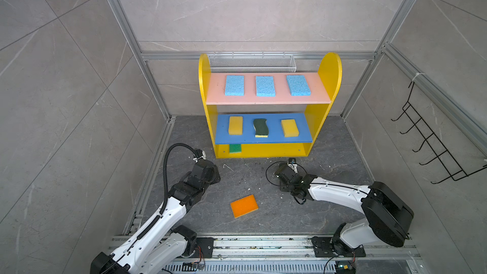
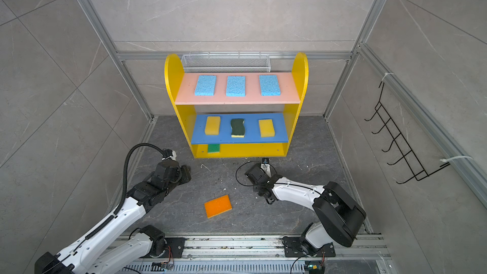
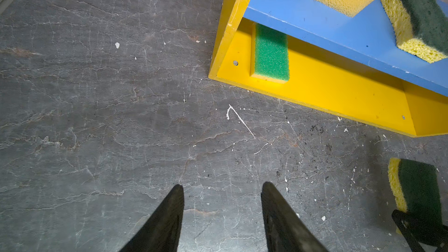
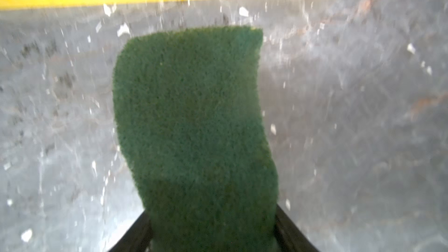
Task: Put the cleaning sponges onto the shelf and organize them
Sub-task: 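Close the right gripper on the green scouring pad and lift it, then carry the scouring pad to the base ledge and open the right gripper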
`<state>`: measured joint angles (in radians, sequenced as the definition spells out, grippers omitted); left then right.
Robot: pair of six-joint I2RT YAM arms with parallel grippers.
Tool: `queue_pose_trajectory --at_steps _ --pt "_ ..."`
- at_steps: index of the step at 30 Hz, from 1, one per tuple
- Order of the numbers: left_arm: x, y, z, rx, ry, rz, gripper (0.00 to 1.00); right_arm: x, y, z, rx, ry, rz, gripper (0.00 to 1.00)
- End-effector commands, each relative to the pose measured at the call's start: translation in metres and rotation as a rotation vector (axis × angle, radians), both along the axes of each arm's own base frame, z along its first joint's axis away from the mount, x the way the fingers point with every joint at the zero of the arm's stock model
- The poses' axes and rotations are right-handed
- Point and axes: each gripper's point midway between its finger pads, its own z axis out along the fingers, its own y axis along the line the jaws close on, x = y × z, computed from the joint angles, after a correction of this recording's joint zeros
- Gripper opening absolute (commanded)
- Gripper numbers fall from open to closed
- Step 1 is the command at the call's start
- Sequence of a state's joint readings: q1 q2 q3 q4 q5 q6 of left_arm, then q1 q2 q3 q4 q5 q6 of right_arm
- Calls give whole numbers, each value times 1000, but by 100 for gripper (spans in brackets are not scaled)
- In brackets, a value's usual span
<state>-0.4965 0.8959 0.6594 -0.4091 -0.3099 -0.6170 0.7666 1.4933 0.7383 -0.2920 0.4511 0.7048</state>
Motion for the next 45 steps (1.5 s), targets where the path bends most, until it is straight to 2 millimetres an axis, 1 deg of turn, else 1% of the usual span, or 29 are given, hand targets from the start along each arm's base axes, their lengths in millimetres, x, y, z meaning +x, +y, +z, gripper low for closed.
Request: queue_pose_trajectory --at_steps 1,5,10,14,19,21,25,29,32,37,41,45 --pt "8 2 7 14 -45 3 55 25 -5 10 34 -57 6 63" --pt "9 3 7 28 -58 2 55 50 -14 19 16 -85 -6 63" --pt "15 2 6 45 -78 -4 55 80 -7 28 18 -116 19 62" --pt "20 1 4 60 -86 -13 55 99 -4 29 34 -133 14 62" --pt "25 -3 2 70 -91 -24 55 116 -12 21 34 -115 -29 61" --pt "27 -4 0 72 -91 -29 55 121 -15 18 27 -110 -39 61" --pt "30 -5 -1 78 -97 -34 55 129 -21 18 20 -119 -65 60" --pt "34 -5 -2 95 -115 -43 54 136 -21 20 12 -130 -69 60" --pt "35 -6 -4 102 -111 -45 54 139 -24 16 7 -137 -80 60" --pt "35 -7 -6 98 -108 -49 54 140 -28 13 17 -170 -101 59" --pt "33 -5 -6 99 -112 -50 53 138 -35 17 10 -207 -122 59" --pt "32 -4 -5 103 -116 -46 53 136 -36 13 10 -207 -130 60"
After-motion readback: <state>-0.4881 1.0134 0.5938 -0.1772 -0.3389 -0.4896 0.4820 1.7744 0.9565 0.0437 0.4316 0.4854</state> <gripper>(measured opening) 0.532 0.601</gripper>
